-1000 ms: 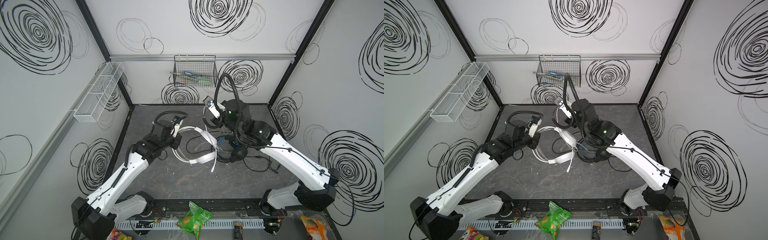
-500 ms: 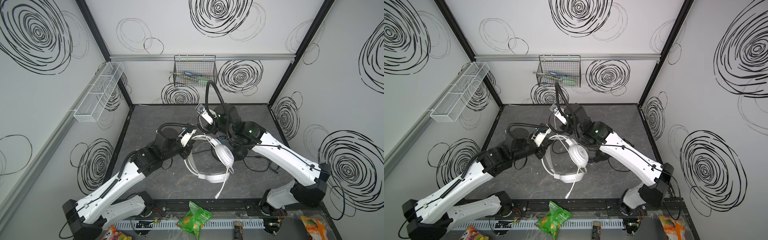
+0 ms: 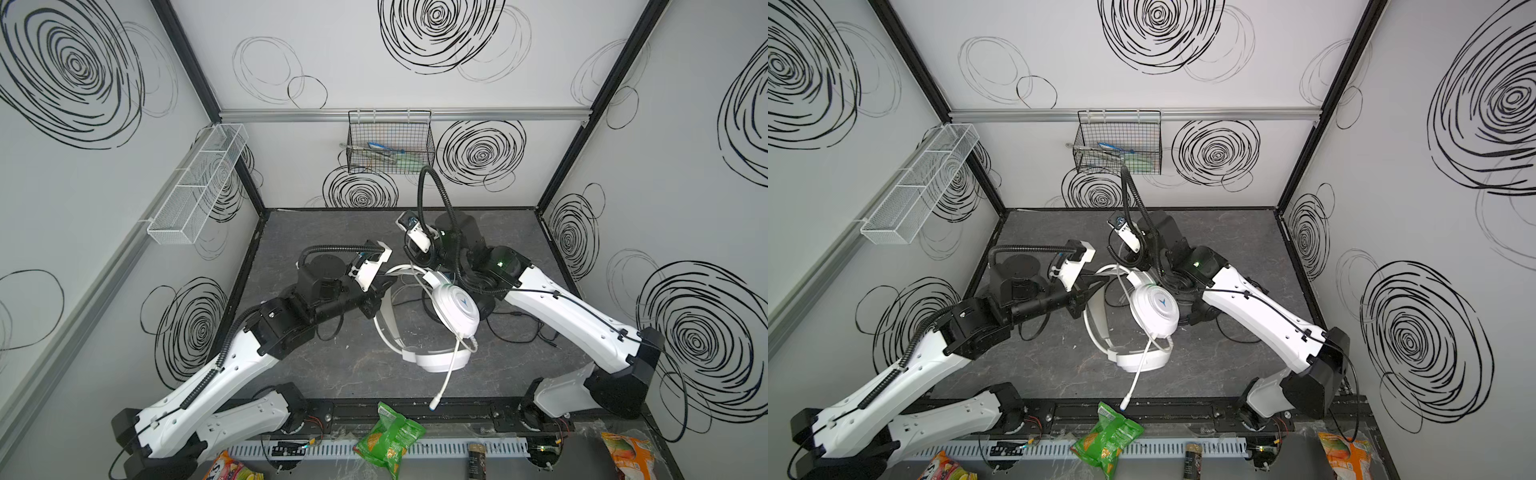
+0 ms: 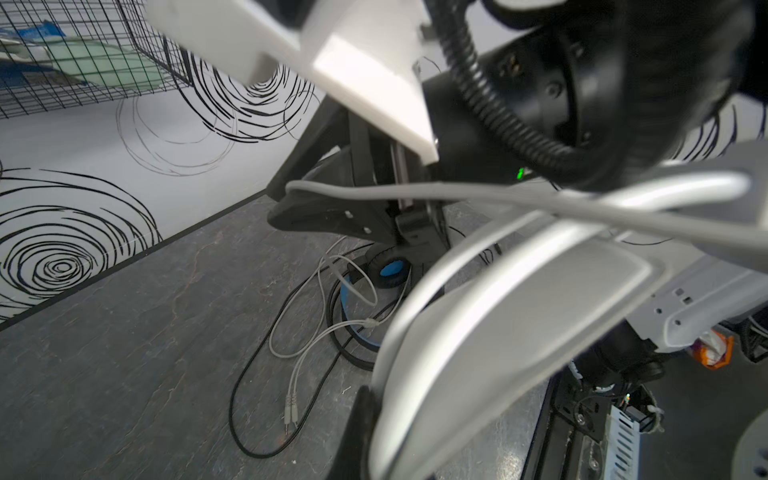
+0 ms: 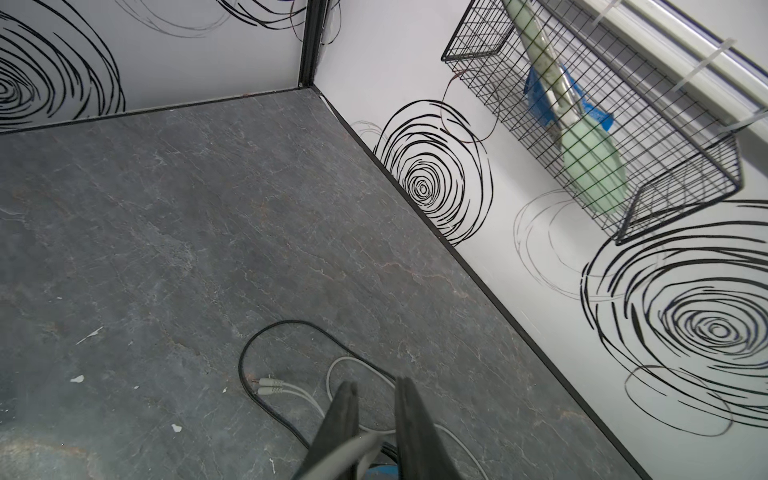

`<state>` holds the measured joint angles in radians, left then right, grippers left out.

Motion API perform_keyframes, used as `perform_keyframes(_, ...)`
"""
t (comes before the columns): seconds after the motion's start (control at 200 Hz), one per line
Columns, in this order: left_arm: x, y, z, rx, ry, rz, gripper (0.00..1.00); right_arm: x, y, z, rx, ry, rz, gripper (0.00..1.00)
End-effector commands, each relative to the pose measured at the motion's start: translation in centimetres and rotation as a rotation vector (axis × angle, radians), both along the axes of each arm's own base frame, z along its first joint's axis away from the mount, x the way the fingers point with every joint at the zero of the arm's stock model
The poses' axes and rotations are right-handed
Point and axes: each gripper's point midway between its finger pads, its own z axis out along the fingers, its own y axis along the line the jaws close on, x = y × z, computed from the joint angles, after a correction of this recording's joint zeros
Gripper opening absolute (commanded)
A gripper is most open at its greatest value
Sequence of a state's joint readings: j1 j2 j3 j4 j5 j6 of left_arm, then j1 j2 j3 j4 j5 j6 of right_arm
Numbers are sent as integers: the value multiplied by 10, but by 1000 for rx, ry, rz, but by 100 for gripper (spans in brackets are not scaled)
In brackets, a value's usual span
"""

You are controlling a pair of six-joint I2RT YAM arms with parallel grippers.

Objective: Wrap the headphones

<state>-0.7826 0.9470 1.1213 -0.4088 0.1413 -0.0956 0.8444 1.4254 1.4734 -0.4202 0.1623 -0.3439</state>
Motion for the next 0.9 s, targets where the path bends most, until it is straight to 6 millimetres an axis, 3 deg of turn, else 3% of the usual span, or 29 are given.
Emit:
perform_keyframes(0.0, -11, -1, 71, -209, -90, -19, 0, -8, 1, 34, 166, -30, 56, 24)
perform_keyframes(0.305, -12, 10, 107, -289, -113, 43, 0, -12, -9, 45, 376, 0, 134, 39)
perform_keyframes(0.445, -13, 13, 122, -340, -118, 56, 0, -22, -10, 49, 454, 0, 197, 54)
perform_keyframes(0.655, -8, 22, 148, -411, -126, 111, 0, -26, -6, 39, 518, 61, 251, 64)
perform_keyframes(0.895, 0, 26, 159, -428, -108, 167, 0, -17, -4, 22, 588, 140, 276, 70)
